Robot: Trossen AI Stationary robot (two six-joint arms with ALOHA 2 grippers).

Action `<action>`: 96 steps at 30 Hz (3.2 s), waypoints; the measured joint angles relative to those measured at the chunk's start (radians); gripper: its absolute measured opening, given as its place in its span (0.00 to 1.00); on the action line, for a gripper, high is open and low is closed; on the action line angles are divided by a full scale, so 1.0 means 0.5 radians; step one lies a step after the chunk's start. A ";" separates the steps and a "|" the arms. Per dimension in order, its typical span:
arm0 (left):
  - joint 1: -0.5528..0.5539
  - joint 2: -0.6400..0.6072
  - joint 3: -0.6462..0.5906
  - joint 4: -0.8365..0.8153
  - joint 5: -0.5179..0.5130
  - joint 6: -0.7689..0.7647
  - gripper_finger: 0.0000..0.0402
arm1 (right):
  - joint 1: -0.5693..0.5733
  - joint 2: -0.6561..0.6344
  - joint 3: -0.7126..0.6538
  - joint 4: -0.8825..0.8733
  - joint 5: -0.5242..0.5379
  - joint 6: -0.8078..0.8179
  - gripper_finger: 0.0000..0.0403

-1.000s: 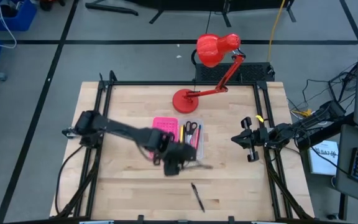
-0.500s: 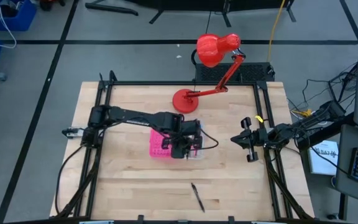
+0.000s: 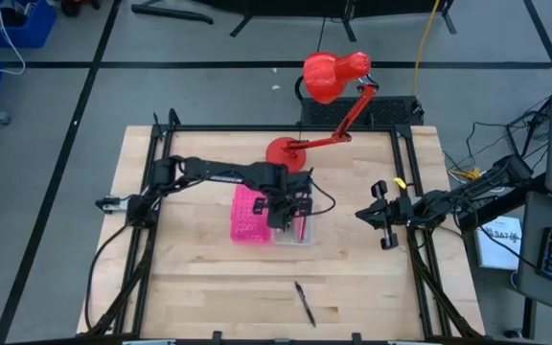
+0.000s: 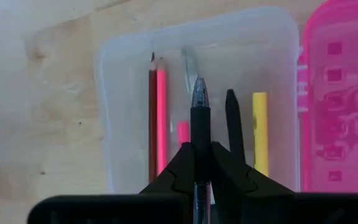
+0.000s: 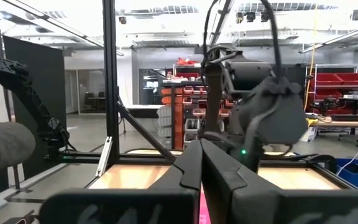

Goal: Pick & place school supplies into a supply box
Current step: Put the left black pen into the pink supply box, then put the black pen into the pink supply box

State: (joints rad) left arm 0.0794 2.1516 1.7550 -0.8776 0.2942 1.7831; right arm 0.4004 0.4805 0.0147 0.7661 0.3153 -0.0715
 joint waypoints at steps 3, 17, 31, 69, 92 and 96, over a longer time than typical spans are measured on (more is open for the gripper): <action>0.032 0.022 -0.002 -0.033 0.036 -0.006 0.08 | 0.000 0.000 0.000 0.000 0.002 -0.042 0.00; 0.063 0.113 -0.005 -0.097 0.039 -0.182 0.15 | 0.000 0.001 0.000 0.000 0.002 -0.054 0.00; -0.010 -0.318 -0.005 -0.244 -0.061 -0.759 0.32 | 0.000 0.000 0.000 0.005 -0.002 -0.106 0.00; -0.135 -3.431 -3.147 2.295 -0.440 -3.540 0.01 | 0.000 0.000 -0.001 0.142 0.003 -0.047 0.00; -0.509 -3.455 -3.491 2.769 -0.748 -3.360 0.07 | -0.002 0.045 0.070 0.097 0.101 -0.110 0.00; -0.509 -3.455 -3.491 2.778 -0.813 -3.308 0.10 | 0.001 0.154 0.406 -0.354 0.333 -0.105 0.00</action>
State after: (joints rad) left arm -0.1753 0.4240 0.0097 0.5113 -0.1122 0.1289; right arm 0.4006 0.5575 0.2175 0.5892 0.4818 -0.1242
